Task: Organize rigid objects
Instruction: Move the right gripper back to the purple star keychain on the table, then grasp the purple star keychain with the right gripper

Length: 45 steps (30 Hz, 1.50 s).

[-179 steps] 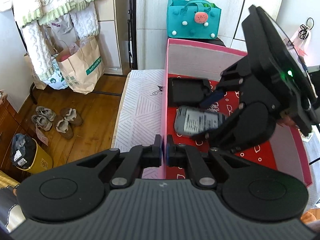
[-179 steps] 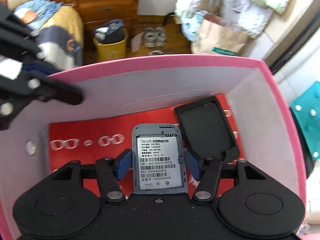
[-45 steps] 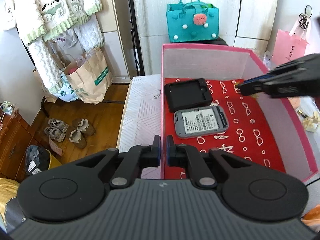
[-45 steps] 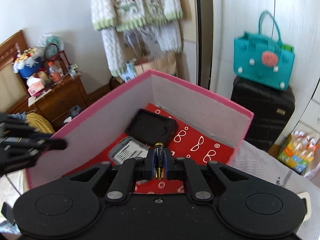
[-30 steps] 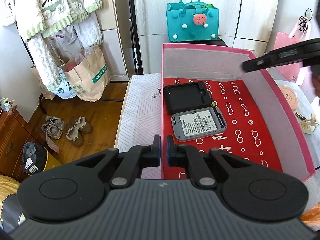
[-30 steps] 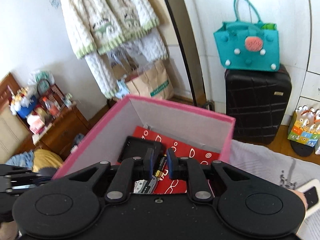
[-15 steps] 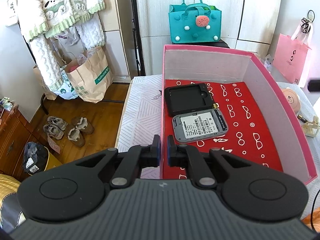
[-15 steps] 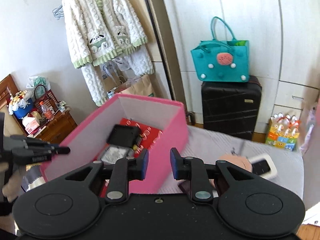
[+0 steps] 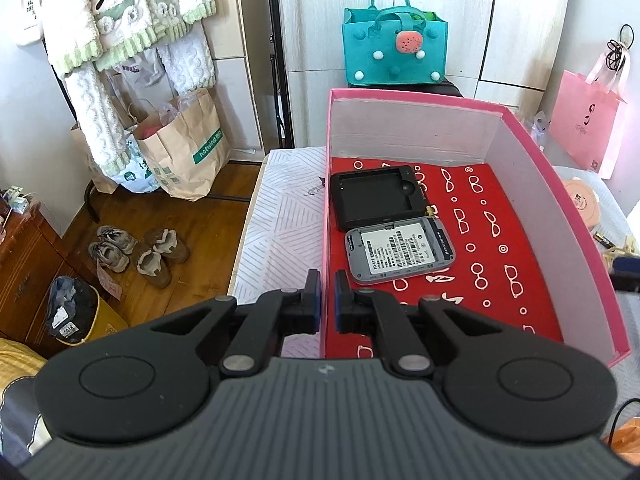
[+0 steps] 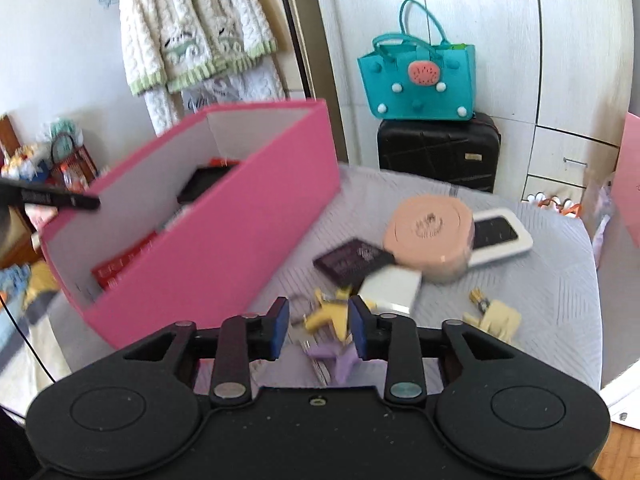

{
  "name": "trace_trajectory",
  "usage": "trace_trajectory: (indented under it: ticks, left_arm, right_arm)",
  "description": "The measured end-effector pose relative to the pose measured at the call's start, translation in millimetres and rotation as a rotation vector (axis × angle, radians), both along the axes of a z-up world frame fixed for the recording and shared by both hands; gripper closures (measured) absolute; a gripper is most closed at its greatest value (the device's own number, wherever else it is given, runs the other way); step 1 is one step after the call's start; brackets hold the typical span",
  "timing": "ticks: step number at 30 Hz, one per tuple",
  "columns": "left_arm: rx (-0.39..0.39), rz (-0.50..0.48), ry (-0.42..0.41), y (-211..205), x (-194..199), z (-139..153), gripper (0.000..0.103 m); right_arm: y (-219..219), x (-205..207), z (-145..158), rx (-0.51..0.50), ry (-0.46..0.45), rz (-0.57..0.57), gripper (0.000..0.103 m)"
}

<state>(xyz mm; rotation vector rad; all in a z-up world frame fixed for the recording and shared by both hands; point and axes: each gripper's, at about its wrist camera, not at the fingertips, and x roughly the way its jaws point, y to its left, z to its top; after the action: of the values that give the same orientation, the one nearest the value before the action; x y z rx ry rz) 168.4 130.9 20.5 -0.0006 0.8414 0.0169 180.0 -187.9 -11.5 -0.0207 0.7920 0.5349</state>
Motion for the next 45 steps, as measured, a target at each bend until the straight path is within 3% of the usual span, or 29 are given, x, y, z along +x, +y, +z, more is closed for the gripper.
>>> trace_trajectory:
  ticks: [3, 5, 7, 10, 14, 17, 19, 21, 24, 33, 42, 45]
  left_arm:
    - [0.005, 0.006, 0.003, -0.7, 1.0, -1.3, 0.097]
    - [0.030, 0.002, 0.000, -4.6, 0.6, -2.3, 0.097]
    - [0.064, -0.004, -0.007, -10.1, -0.3, -2.9, 0.097]
    - [0.065, -0.003, -0.011, -9.8, -0.1, -3.2, 0.097]
    - [0.047, 0.003, -0.011, -7.2, 0.9, -3.2, 0.097]
    - [0.046, 0.007, -0.016, -8.6, -0.7, -4.2, 0.097]
    - [0.047, 0.012, -0.019, -9.3, -1.2, -4.2, 0.097]
    - [0.047, 0.011, -0.020, -9.2, -2.0, -4.4, 0.097]
    - [0.050, 0.000, -0.019, -9.8, -3.3, -3.8, 0.097]
    - [0.052, -0.008, -0.017, -10.6, -4.4, -3.0, 0.097]
    - [0.034, -0.008, -0.018, -5.7, -4.6, -2.6, 0.099]
    - [0.031, -0.003, -0.024, -3.5, -4.1, -2.9, 0.100]
  right_arm:
    - [0.9, -3.6, -13.2, -0.041, 0.010, 0.006, 0.053]
    - [2.8, -7.6, -24.5, -0.081, 0.003, 0.002, 0.041]
    - [4.7, -12.0, -34.0, -0.113, -0.001, -0.044, 0.041]
    - [1.2, -14.3, -44.3, -0.077, -0.009, -0.089, 0.036]
    - [6.6, -11.4, -50.0, -0.081, -0.034, -0.080, 0.031]
    - [21.6, -12.3, -50.5, -0.142, -0.061, -0.046, 0.029]
    - [25.4, -10.5, -50.9, -0.118, -0.058, -0.047, 0.027]
    - [26.2, -10.1, -52.1, -0.111, -0.069, -0.072, 0.027]
    - [25.0, -14.1, -51.8, -0.116, -0.093, -0.106, 0.050]
    - [9.1, -16.3, -48.6, -0.035, -0.050, -0.130, 0.050]
    - [4.9, -26.3, -30.4, -0.044, -0.097, -0.141, 0.050]
    - [4.5, -28.2, -17.1, -0.006, -0.112, -0.126, 0.050]
